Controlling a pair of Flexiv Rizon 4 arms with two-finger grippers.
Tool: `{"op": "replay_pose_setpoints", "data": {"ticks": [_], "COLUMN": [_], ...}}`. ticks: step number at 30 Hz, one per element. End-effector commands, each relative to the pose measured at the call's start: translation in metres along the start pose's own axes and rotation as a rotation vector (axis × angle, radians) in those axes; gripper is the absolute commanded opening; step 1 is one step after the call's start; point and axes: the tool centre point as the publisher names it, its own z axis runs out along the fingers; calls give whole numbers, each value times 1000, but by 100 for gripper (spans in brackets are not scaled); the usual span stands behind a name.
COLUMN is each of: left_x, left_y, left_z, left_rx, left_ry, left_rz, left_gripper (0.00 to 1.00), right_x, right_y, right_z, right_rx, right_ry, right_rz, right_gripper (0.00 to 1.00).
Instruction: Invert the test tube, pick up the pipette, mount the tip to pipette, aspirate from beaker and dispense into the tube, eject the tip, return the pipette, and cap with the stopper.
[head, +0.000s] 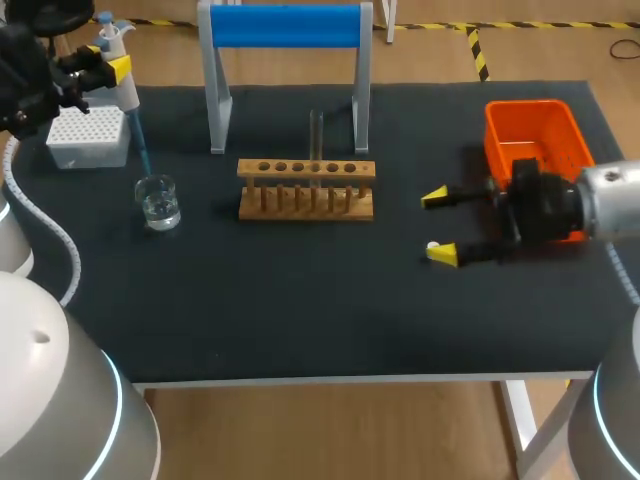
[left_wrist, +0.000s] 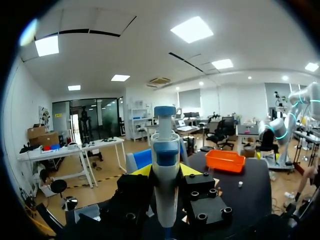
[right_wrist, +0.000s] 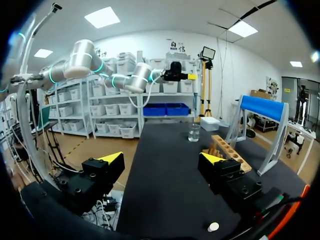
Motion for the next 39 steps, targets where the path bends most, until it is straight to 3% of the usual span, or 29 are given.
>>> {"op": "replay_pose_setpoints", "data": {"ticks": [1, 9, 17, 27, 39], "left_x": [1, 1, 1, 1, 1], "left_y": [1, 1, 1, 1, 1], "left_z": [1, 1, 1, 1, 1], "left_rx": [4, 4, 4, 4, 4], "left_ry": [-4, -4, -4, -4, -4], "left_rz": [1, 1, 1, 1, 1], "left_gripper": [0, 0, 0, 0, 0], "right_x": [0, 2, 2, -12, -36], "right_y": [9, 20, 22, 18, 20], "right_z": [45, 112, 159, 204, 230], "right_rx": [65, 89, 155, 249, 279], "right_ry": [-47, -107, -179, -268, -332], "right_rz": [-23, 0, 11, 26, 29], "right_gripper": [100, 100, 100, 100, 100]}}
